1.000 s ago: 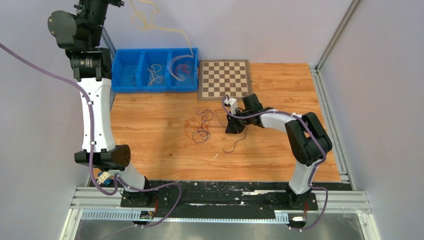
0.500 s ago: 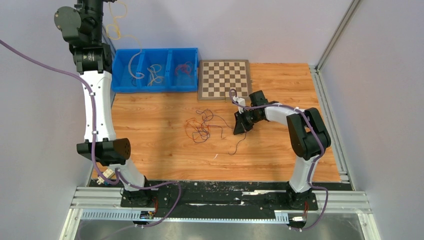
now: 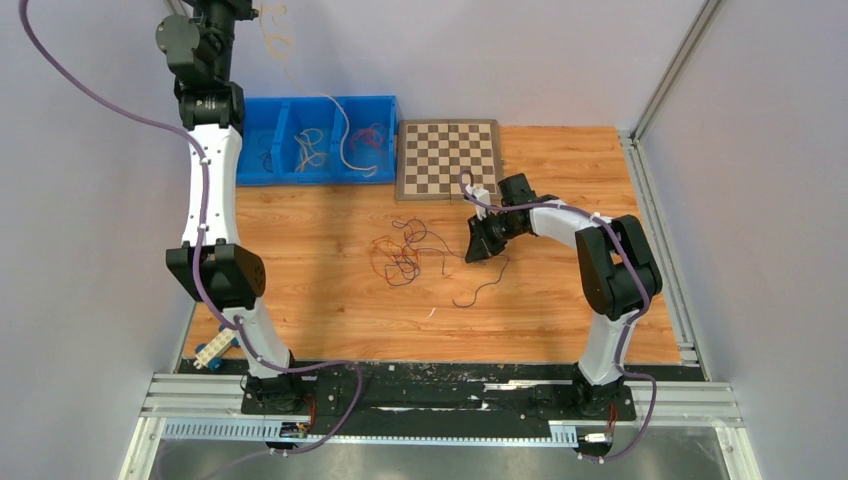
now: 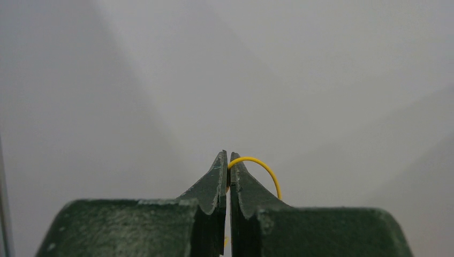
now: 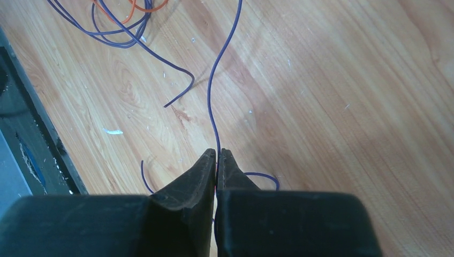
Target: Untangle the cables
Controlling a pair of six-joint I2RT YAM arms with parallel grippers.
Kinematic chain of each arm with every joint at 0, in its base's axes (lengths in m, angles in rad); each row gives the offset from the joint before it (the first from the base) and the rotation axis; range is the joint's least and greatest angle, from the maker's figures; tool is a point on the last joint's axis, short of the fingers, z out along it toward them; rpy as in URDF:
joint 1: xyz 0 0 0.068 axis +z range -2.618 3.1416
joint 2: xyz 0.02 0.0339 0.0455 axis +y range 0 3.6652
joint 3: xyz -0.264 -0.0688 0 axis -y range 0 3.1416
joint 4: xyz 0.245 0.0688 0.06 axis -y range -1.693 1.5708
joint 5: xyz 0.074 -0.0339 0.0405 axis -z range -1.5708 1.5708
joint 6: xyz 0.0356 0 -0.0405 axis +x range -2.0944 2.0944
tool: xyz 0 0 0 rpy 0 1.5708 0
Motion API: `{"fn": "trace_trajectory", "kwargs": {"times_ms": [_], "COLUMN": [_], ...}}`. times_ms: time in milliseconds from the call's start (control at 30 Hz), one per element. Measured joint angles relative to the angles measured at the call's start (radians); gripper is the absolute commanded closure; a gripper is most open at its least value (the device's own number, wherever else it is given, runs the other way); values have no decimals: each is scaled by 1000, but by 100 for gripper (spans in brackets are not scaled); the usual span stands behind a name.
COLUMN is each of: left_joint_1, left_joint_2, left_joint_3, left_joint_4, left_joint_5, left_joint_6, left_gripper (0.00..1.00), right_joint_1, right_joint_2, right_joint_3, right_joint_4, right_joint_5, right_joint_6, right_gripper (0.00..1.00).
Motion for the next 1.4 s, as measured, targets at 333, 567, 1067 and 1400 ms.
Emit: {"fn": "trace_trajectory", "kwargs": {"times_ms": [333,567,1067,1400], "left_joint_1": [0,9,47,48], "left_joint_2": [125,206,312,305], "left_joint_3": [54,63,-35,-192], "left_joint_4": [23,42,36,-65], "left_joint_5": [-18,-12,89,199], "left_joint_6": [-5,-2,47,121], "left_gripper": [97,98,90,22], "right_joint_1": [0,0,0,0], "right_joint_2": [8,42,71,67], "right_joint_3": [41,73,95,96], "right_joint_4": [-29,-42,-71,-82], "right_joint_5": [0,1,9,2], "right_joint_6": [-3,-11,-35,-59], "right_gripper": [94,94,98,100]}}
